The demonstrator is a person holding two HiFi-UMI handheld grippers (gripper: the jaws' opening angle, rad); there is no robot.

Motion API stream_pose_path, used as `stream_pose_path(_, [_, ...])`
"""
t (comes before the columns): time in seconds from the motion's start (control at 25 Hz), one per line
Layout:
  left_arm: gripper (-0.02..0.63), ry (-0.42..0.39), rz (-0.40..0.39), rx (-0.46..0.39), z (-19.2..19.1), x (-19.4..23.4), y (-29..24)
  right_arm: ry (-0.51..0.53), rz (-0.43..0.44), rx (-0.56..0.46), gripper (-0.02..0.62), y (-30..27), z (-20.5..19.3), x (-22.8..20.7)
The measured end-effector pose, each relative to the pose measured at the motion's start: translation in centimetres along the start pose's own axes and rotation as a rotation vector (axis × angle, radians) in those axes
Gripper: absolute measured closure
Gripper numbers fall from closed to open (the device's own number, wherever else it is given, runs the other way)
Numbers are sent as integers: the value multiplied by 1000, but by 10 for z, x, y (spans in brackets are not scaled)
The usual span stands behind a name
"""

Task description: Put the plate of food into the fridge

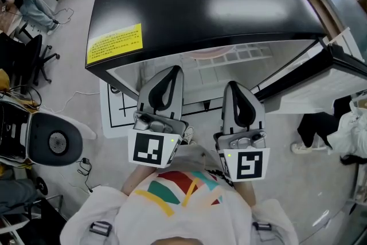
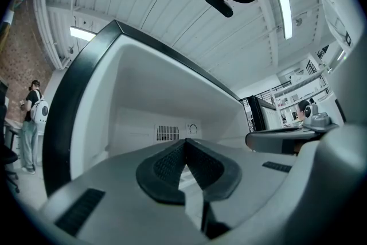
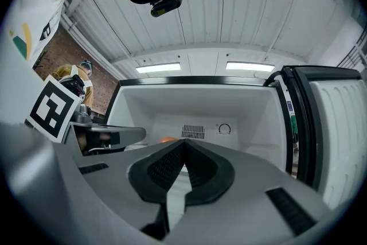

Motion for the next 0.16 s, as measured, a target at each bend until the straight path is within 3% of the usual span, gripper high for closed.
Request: stream_pose_path(0.16, [600,-3,-1,-1,2,-2,0,5,10,3,595,0,1,0])
Point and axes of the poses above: the fingertips, and each gripper's own axes: y backward along the fingers, x to its left, z out of its top, the point moved 4 cm from there along y, backward along the fingers, and after that the axes turned 4 degrees about -y, right-handed, at the moved point
